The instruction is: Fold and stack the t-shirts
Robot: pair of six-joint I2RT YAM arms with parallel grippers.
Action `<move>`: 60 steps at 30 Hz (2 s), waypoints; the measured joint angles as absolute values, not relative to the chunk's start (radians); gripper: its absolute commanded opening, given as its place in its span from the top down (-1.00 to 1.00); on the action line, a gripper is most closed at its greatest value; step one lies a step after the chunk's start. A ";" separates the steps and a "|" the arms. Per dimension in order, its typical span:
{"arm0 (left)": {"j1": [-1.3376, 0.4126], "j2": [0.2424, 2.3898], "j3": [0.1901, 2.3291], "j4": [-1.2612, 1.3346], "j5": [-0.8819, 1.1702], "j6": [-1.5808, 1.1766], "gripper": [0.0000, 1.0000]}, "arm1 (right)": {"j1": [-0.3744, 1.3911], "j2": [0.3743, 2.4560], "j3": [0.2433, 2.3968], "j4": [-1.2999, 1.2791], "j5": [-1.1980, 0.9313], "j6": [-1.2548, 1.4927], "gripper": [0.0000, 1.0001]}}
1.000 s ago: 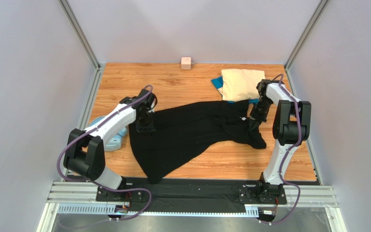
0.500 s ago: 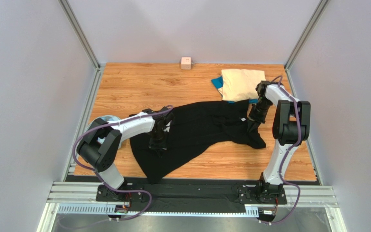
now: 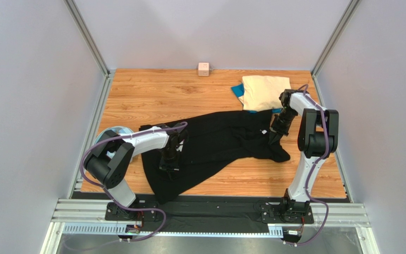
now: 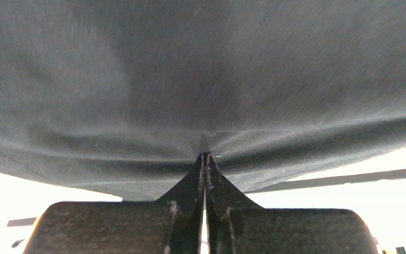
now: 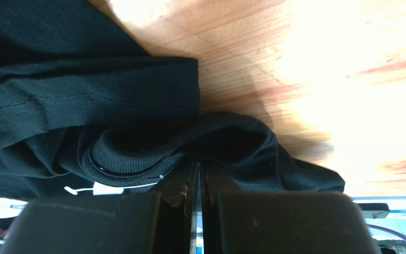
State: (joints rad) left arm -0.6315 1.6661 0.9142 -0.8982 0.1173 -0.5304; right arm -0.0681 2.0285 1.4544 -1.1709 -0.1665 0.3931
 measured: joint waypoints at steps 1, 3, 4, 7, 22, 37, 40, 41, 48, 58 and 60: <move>-0.633 1.662 0.908 -0.908 0.110 -0.529 1.00 | -0.068 2.028 1.456 -1.174 -0.171 0.396 0.93; -0.634 1.658 0.904 -0.929 0.099 -0.526 1.00 | -0.070 2.028 1.463 -1.180 -0.182 0.399 0.93; -0.633 1.658 0.904 -0.944 0.092 -0.525 1.00 | -0.071 2.028 1.466 -1.182 -0.186 0.400 0.93; -0.633 1.649 0.915 -0.992 0.071 -0.519 1.00 | -0.075 2.028 1.477 -1.188 -0.192 0.403 0.93; -0.609 1.630 0.952 -1.081 0.078 -0.484 1.00 | -0.139 2.016 1.479 -1.196 -0.206 0.414 0.85; -0.609 1.641 0.895 -1.057 0.102 -0.493 1.00 | -0.242 1.970 1.475 -1.193 -0.183 0.418 0.86; -0.609 1.646 0.895 -1.057 0.107 -0.492 1.00 | -0.258 1.970 1.477 -1.192 -0.181 0.417 0.63; -0.609 1.646 0.895 -1.058 0.108 -0.492 1.00 | -0.261 1.970 1.478 -1.192 -0.182 0.416 0.57; -0.609 1.621 0.906 -1.072 0.102 -0.491 0.72 | -0.253 1.853 1.444 -1.141 -0.227 0.409 0.51; -0.641 1.581 1.171 -1.057 0.107 -0.480 0.73 | -0.104 1.696 1.358 -1.103 -0.244 0.393 0.51; -0.658 1.620 1.214 -1.034 0.117 -0.474 0.73 | -0.066 1.740 1.358 -1.088 -0.241 0.393 0.51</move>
